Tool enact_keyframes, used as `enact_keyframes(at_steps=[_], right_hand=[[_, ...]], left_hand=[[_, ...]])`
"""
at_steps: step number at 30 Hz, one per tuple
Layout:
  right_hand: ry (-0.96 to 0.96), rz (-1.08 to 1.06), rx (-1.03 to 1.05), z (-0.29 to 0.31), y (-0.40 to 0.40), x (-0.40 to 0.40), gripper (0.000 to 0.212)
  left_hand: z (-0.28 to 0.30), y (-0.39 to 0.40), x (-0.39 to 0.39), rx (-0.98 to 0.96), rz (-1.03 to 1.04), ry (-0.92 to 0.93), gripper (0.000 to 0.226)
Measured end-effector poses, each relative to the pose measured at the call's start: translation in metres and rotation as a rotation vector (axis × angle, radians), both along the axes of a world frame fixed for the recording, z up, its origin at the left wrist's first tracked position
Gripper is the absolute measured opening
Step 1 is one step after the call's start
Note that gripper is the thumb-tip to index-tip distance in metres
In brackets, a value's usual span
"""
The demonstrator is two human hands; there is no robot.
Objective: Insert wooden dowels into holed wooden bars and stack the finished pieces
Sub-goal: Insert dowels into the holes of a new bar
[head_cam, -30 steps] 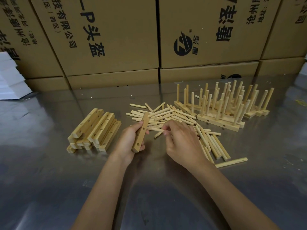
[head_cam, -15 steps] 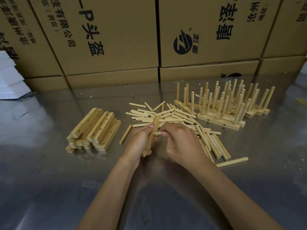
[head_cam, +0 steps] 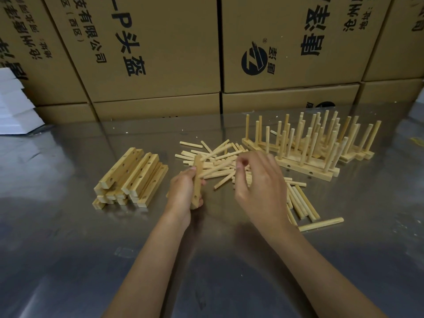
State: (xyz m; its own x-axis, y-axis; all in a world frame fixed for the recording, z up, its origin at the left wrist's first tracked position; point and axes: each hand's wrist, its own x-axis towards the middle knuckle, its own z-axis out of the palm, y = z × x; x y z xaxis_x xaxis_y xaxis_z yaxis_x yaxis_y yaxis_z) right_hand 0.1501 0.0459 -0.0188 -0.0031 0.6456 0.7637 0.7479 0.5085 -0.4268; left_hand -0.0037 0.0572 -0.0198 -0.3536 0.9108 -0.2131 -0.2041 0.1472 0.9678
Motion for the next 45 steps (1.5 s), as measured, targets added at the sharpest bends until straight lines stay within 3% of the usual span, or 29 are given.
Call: enact_keyframes(at_steps=[3,5,9,15,18,23,25,31,45], right_hand=[[-0.208,0.063,-0.193,-0.011,0.003,-0.005,0.050],[-0.399,0.133,-0.314,-0.019,0.007,-0.011,0.061],[-0.493,0.167,-0.333,-0.029,0.015,-0.018,0.030],[-0.511,0.212,-0.223,-0.028,0.016,-0.015,0.020],[-0.344,0.202,-0.116,-0.016,0.007,-0.015,0.028],[0.463,0.500,-0.234,0.003,-0.014,-0.020,0.009],[0.603,0.603,-0.311,0.004,-0.022,-0.027,0.008],[0.577,0.678,-0.365,0.006,-0.025,-0.029,0.011],[0.631,0.682,-0.394,0.002,-0.025,-0.028,0.011]], left_hand=[[0.002,0.003,-0.018,-0.005,0.105,-0.124,0.025],[0.002,0.003,-0.023,-0.006,0.125,-0.173,0.024],[0.000,0.001,-0.026,-0.015,0.128,-0.178,0.024],[0.001,0.001,-0.025,-0.026,0.116,-0.183,0.025],[0.002,0.000,-0.024,-0.022,0.105,-0.205,0.023],[0.004,-0.001,-0.018,-0.010,0.051,-0.291,0.026],[0.004,-0.003,-0.013,-0.004,-0.015,-0.301,0.029],[0.006,-0.006,-0.004,-0.012,-0.065,-0.198,0.032],[0.003,-0.008,0.001,0.054,0.041,-0.209,0.032]])
